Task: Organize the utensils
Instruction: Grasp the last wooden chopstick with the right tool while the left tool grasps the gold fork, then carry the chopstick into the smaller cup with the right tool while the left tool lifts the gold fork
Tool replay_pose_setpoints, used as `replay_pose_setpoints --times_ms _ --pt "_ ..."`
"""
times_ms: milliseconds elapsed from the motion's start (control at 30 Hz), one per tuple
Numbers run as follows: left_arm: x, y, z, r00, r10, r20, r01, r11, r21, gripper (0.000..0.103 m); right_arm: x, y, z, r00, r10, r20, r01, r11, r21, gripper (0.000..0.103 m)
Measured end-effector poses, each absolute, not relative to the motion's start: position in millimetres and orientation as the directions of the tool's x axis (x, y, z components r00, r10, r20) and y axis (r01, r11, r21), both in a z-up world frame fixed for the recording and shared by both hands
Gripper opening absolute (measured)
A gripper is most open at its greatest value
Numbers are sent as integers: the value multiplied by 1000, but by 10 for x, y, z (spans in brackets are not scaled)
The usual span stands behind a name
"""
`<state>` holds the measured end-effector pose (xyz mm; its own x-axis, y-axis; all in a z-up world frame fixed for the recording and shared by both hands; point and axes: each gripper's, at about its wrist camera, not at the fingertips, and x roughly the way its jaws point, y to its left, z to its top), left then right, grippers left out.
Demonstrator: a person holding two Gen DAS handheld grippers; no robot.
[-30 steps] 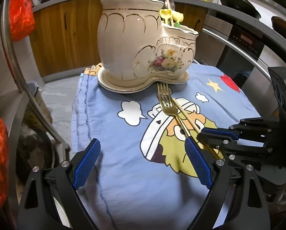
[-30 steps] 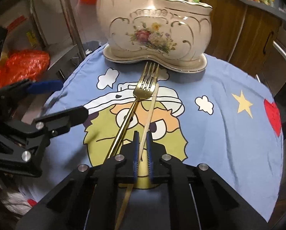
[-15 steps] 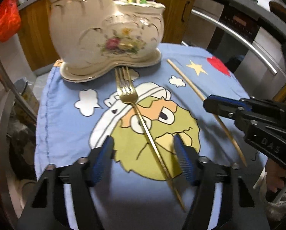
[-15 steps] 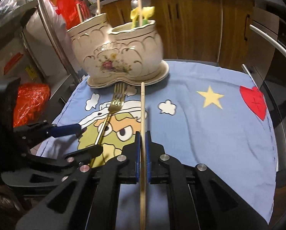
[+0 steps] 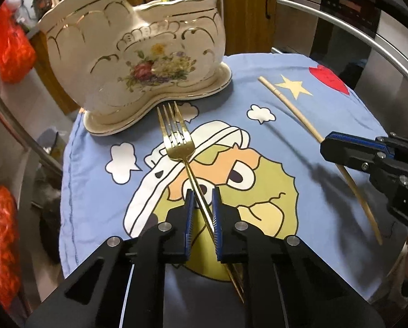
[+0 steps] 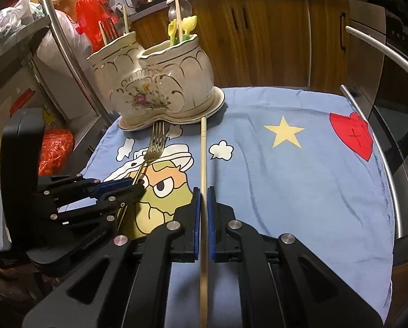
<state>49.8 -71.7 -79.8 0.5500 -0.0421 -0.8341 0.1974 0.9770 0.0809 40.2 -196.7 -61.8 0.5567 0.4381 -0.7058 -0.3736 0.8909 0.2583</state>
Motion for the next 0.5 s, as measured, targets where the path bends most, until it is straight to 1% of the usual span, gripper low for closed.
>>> replay_pose_setpoints --times_ms 200,367,500 --pt "426 -583 -777 539 -76 -839 185 982 29 7 376 -2005 -599 566 441 -696 -372 891 262 5" --pt "315 -504 -716 540 -116 -834 200 980 -6 7 351 -1969 -584 560 458 -690 -388 881 270 5" --pt "214 -420 -609 554 -173 -814 218 974 -58 7 339 -1954 -547 551 484 -680 -403 868 291 5"
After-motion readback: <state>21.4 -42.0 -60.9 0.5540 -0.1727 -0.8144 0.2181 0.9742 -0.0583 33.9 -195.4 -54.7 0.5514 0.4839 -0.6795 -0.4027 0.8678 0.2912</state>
